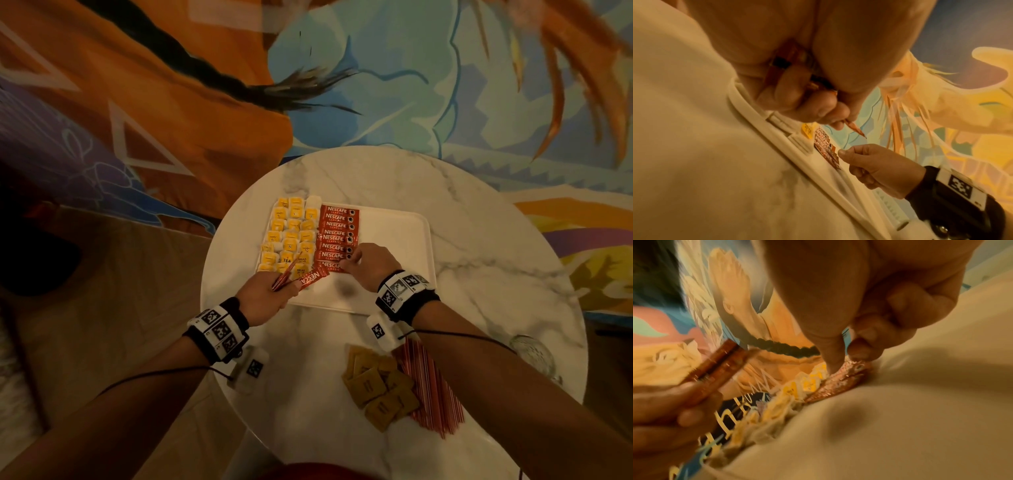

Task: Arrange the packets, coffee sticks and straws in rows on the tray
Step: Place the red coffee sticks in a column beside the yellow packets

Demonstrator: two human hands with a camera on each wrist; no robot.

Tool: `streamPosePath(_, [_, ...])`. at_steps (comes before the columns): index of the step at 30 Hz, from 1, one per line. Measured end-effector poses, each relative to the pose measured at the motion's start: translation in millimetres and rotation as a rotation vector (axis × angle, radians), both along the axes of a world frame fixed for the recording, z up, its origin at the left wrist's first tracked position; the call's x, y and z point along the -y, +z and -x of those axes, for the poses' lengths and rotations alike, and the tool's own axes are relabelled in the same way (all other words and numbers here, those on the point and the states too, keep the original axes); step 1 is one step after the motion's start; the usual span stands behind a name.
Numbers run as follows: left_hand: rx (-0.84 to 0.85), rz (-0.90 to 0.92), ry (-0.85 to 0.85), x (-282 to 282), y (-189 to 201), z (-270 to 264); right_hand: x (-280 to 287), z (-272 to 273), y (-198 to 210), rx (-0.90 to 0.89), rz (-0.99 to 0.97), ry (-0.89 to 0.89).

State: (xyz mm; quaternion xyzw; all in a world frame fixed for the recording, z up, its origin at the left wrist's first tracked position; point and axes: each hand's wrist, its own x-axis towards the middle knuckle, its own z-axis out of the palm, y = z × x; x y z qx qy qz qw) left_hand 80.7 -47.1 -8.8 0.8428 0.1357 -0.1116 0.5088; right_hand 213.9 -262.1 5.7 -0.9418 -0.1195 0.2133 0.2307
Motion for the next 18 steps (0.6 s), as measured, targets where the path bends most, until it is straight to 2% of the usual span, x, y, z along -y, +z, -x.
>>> streamPosePath(9, [0.01,0.039,0.004,9,2,-7,1,21,22,-0.25,-0.454,0.187])
streamPosePath(14, [-0.043,0.216,-0.072,20,4,-9,0,22,17,-0.246,-0.597,0.126])
streamPosePath(18, [-0.039,0.268,-0.069,30,6,-8,-1,27,17,-0.268,-0.65,0.086])
